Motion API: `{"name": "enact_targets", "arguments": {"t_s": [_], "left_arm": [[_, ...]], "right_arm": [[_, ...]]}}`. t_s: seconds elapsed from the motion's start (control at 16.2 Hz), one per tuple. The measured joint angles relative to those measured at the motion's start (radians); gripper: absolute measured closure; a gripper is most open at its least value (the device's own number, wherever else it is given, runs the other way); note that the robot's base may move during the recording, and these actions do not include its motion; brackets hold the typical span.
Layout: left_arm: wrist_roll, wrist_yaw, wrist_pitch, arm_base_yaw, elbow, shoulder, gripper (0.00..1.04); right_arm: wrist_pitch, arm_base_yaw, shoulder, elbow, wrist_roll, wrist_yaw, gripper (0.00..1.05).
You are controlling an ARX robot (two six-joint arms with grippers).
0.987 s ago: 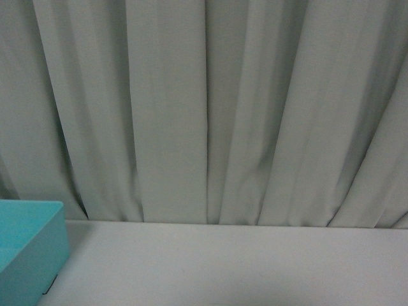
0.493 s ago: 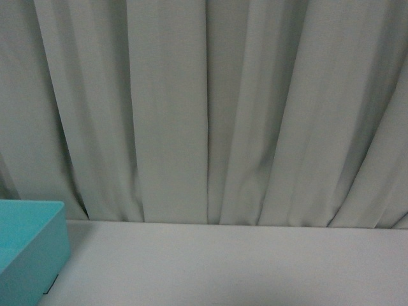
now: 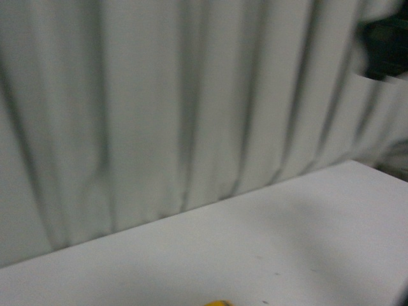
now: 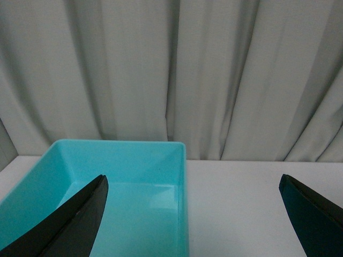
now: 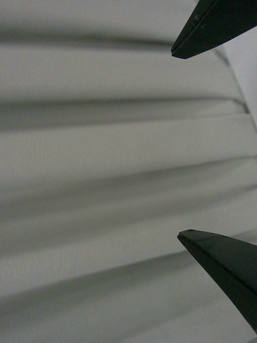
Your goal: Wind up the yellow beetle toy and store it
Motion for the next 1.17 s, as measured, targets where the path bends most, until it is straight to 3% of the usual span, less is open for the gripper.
{"name": "enact_targets", "arguments": {"t_s": [0.12,0.31,0.49,0.86,1.11,1.17], "left_arm": [[0.000,0.002,0.001,0.000,0.000,0.000,0.07],[0.000,0.002,0.000,0.000,0.000,0.000,0.07],[0.000,0.002,0.000,0.000,0.000,0.000,0.07],[0.000,0.002,0.000,0.000,0.000,0.000,0.07],[0.000,0.002,0.000,0.000,0.000,0.000,0.07],[0.000,0.002,0.000,0.000,0.000,0.000,0.07]], "right_arm": [[-0.006,0.002,0.277,0.182,-0.068,-0.254,0.07],[-0.250,0.072,0.530,0.434,-0.309,-0.584,0.07],[-0.545,0.139,0.695,0.614,-0.632,-0.750,0.07],[-1.027,0.296,0.890,0.672,-1.134,-0.866,0.07],[-1.226,0.318,0.956,0.672,-1.421,-0.826,0.07],[-1.250,0.304,0.994,0.673,-1.622,-0.768,0.07]]}}
